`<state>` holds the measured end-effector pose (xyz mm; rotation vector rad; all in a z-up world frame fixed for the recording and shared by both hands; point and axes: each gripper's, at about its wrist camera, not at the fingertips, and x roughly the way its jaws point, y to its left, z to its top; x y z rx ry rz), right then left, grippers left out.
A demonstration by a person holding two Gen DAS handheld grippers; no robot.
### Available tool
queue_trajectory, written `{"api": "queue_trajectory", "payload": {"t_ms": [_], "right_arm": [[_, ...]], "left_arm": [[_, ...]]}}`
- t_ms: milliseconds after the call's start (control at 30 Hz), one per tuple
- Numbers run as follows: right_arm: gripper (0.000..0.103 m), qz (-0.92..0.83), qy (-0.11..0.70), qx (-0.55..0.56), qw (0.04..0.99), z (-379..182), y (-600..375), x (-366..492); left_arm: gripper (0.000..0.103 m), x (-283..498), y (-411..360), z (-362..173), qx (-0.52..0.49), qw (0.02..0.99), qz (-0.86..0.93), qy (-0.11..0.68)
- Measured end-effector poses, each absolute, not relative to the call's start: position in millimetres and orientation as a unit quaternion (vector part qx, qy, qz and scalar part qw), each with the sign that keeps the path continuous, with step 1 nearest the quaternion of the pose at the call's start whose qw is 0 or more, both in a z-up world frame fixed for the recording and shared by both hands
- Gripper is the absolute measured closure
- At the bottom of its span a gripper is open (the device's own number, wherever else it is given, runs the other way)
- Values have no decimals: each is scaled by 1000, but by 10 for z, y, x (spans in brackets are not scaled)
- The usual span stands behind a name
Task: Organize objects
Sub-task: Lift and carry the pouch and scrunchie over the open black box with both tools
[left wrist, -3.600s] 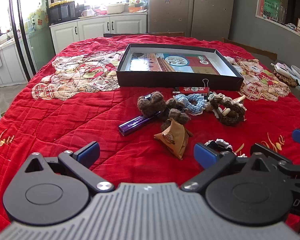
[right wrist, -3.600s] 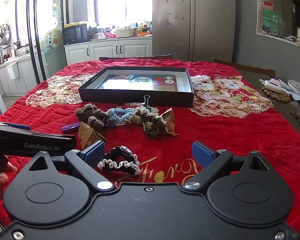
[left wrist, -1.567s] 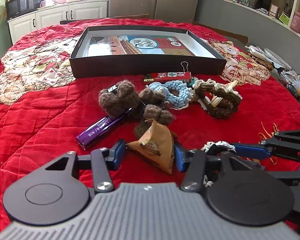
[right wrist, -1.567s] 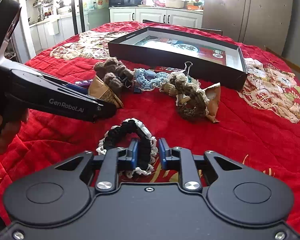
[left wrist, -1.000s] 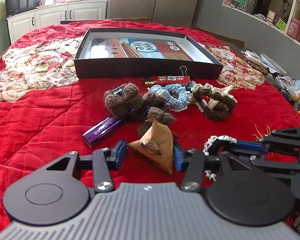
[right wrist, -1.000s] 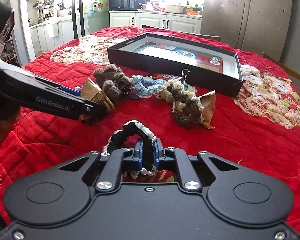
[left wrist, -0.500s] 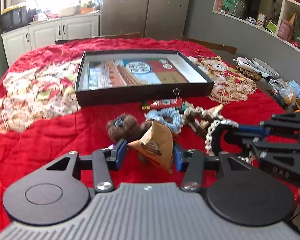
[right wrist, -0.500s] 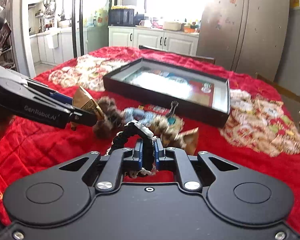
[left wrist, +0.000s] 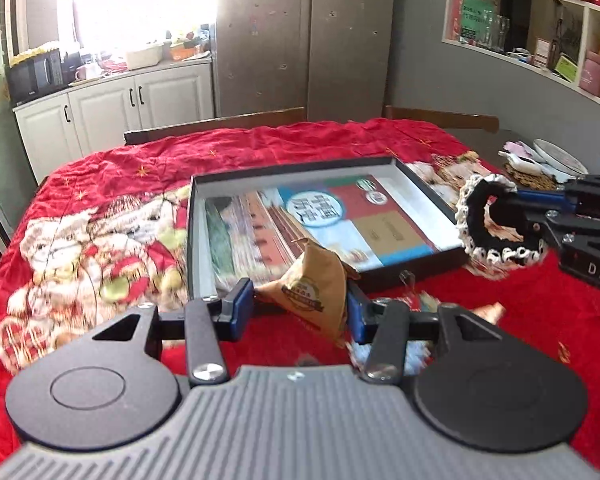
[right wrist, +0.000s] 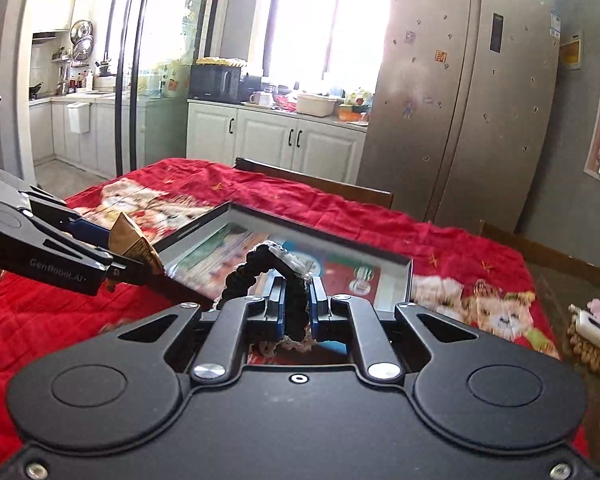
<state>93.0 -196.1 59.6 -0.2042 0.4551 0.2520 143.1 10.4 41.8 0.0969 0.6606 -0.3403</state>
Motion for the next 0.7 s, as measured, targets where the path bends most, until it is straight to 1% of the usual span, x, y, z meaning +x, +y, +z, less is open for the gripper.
{"api": "queue_trajectory", "payload": {"t_ms": [200, 433, 700], "right_arm": [[92, 120, 232, -94, 961, 568, -1974, 1484], [92, 110, 262, -75, 956, 342, -2037, 2182], [92, 101, 298, -46, 948, 60, -2103, 2762]], "left_arm": [[51, 1845, 33, 395, 59, 936, -143, 317], [51, 2365, -21, 345, 49, 939, -119, 318], [51, 2851, -86, 81, 48, 934, -96, 340]]}}
